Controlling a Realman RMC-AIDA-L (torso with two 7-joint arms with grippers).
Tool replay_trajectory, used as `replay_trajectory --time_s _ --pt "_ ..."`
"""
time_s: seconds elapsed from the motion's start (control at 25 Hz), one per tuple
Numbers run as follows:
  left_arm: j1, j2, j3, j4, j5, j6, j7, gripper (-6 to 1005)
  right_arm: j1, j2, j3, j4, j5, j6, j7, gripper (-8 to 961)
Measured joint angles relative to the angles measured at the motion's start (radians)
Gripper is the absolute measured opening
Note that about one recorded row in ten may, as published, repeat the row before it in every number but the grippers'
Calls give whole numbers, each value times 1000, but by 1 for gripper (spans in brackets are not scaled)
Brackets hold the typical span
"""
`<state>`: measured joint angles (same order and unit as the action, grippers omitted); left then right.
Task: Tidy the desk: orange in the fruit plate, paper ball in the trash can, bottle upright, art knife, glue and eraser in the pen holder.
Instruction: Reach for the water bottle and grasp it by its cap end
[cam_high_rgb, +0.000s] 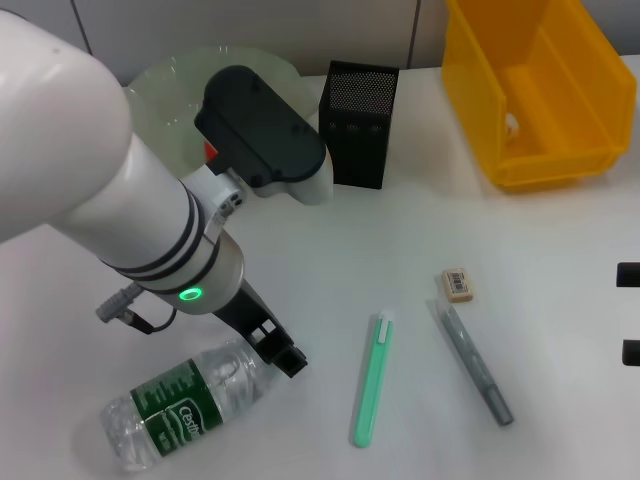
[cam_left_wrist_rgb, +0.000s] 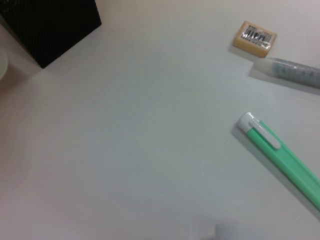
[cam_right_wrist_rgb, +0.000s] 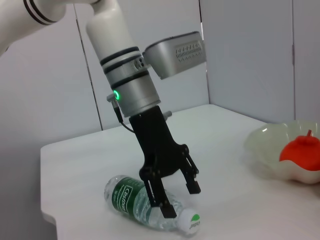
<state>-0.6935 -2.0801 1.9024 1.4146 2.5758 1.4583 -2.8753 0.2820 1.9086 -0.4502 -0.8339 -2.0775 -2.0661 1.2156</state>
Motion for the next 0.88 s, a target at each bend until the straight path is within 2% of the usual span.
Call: replay_trajectory --time_s 0.36,0.88 --pt "-4 0 51 -65 -9 -72 -1 825 10 10 -1 3 -2 5 0 814" --pt "-32 0 47 -157 -7 -110 -2 823 35 20 -5 3 -81 11 3 815"
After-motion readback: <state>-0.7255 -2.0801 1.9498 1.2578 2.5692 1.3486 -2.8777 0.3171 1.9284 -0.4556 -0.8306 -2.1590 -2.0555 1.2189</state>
